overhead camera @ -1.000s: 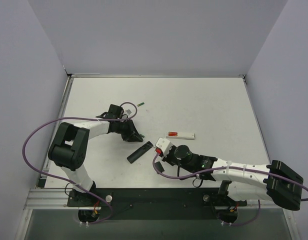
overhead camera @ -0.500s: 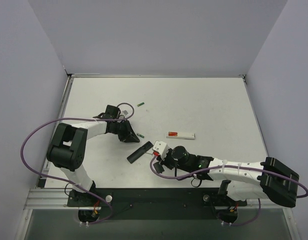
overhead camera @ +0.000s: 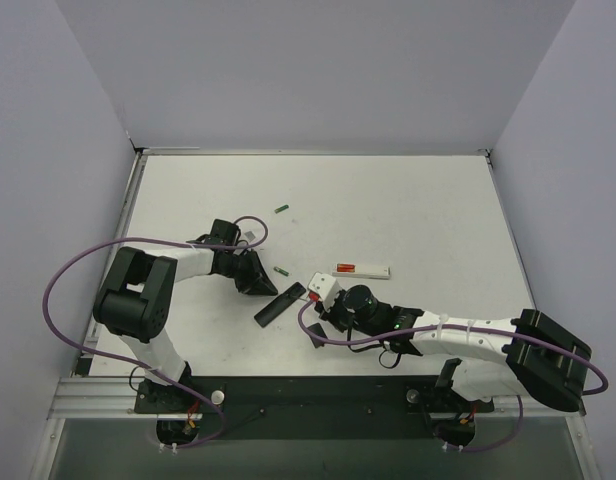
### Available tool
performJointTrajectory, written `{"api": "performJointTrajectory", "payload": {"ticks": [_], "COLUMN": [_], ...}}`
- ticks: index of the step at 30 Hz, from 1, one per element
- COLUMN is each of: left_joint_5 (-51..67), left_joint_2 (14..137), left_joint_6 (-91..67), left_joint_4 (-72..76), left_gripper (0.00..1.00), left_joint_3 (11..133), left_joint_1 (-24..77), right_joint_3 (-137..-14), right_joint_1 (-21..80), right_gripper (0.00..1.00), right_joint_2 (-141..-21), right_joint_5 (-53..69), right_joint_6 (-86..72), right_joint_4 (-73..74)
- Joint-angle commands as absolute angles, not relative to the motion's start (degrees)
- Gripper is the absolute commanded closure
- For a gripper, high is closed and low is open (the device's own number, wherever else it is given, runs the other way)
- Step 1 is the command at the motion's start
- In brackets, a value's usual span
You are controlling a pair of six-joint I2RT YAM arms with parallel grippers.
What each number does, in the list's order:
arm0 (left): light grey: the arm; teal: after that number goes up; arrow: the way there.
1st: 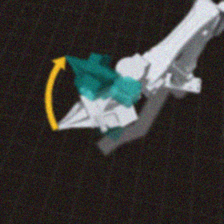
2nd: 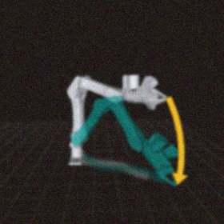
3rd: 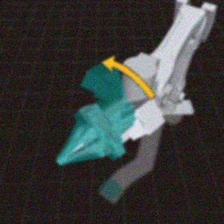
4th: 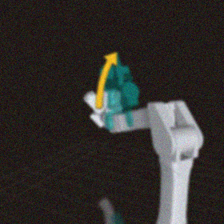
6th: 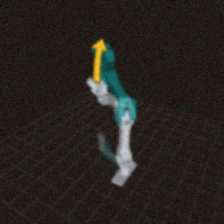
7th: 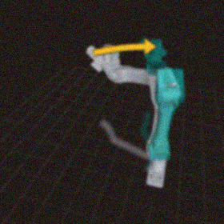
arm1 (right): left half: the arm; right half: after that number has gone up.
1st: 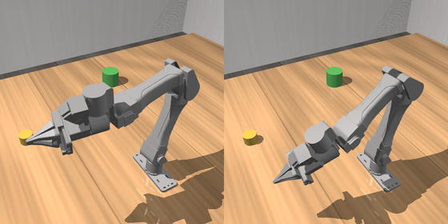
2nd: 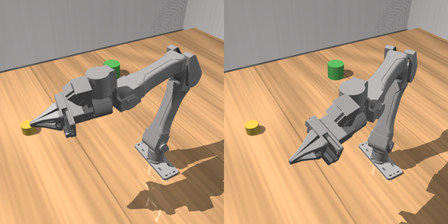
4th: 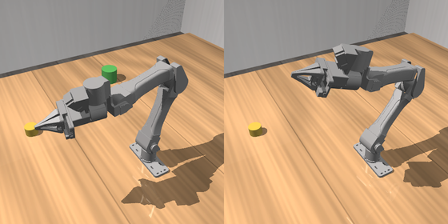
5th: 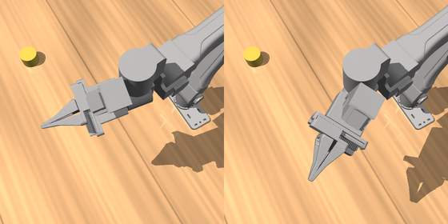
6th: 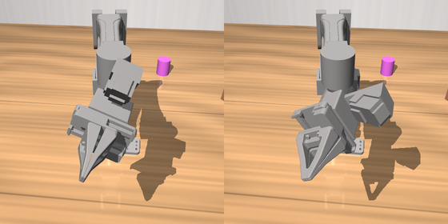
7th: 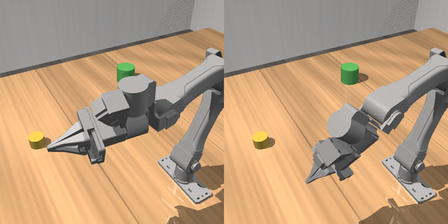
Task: Unload the batteries from the remote control
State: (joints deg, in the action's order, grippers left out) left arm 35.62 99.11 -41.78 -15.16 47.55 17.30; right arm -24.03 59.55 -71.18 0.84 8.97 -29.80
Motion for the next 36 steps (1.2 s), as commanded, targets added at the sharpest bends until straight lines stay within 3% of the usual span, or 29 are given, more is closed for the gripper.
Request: {"api": "performJointTrajectory", "payload": {"ticks": [1,24,36], "left_joint_5": [36.48,36.47,36.39], "left_joint_2": [97.82,97.91,98.0], "left_joint_6": [-41.75,-42.19,-42.19], "left_joint_4": [-12.57,-11.95,-11.95], "left_gripper": [0.81,0.81,0.81], "left_joint_3": [47.37,46.67,46.58], "left_joint_1": [17.84,18.11,18.11], "right_joint_3": [-25.84,-27.68,-25.75], "right_joint_1": [59.15,60.29,59.94], "right_gripper": [1.0,1.0,1.0], "right_joint_2": [-71.54,-73.65,-73.83], "right_joint_5": [0.7,0.18,-5.71], "right_joint_6": [7.91,7.38,6.68], "right_joint_4": [-32.87,-33.66,-33.84]}}
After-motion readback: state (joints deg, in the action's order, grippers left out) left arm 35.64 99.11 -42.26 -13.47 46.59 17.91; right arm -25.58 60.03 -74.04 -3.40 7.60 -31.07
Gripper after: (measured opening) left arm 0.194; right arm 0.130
